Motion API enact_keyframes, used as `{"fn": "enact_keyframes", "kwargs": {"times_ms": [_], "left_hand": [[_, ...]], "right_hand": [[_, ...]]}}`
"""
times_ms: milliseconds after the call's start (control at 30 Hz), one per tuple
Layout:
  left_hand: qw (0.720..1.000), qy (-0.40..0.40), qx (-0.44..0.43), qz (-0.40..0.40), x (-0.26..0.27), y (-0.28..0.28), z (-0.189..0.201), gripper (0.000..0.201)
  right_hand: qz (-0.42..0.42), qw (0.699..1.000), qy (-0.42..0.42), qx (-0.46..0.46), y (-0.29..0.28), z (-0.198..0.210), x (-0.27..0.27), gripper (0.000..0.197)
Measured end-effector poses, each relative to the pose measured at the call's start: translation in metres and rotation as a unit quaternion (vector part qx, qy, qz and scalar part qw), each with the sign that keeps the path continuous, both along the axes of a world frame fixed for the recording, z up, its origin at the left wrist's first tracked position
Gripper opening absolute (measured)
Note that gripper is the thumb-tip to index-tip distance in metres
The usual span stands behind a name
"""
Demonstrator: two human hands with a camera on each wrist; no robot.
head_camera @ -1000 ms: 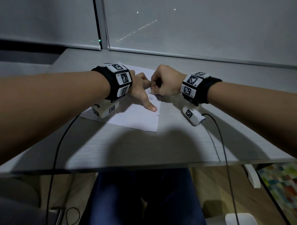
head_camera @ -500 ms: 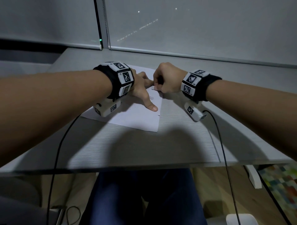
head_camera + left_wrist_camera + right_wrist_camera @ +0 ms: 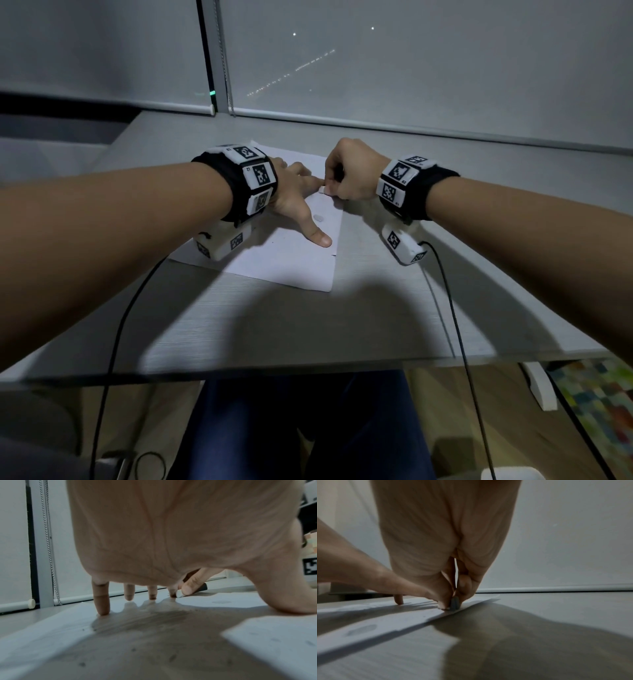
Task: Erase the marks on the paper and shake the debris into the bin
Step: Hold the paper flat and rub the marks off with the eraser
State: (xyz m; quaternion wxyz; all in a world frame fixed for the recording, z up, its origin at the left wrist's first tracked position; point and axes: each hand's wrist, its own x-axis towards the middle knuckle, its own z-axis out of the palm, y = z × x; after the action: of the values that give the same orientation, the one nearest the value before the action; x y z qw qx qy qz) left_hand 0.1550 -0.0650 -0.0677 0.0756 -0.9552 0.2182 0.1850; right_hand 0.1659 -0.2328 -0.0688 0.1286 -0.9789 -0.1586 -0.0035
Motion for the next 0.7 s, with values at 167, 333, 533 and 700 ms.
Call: {"fn": "enact_keyframes", "kwargs": {"times_ms": [167,333,533,700], "left_hand": [[1.000,0.018,-0.008,0.004,0.000,-0.003,0.003,0.153],[0.999,0.019,-0.024,0.016,0.001,-0.003,0.003,0.155],[0.999,0.022,-0.024,0.025,0.002,-0.002,0.001,0.139],[0.999,0.025,-0.020,0.026,0.002,-0.002,0.002,0.145]], "right_hand": [[-0.001,1.000,-0.020,0.000,-0.007,0.005,0.003,0.012],[0.012,0.999,-0.025,-0.023,-0.009,-0.003,-0.001,0.013],[0.098,0.995,0.010,-0.022,-0.004,-0.001,-0.014,0.008],[0.026,1.000,-0.013,-0.004,-0.003,-0.001,0.002,0.014]]}}
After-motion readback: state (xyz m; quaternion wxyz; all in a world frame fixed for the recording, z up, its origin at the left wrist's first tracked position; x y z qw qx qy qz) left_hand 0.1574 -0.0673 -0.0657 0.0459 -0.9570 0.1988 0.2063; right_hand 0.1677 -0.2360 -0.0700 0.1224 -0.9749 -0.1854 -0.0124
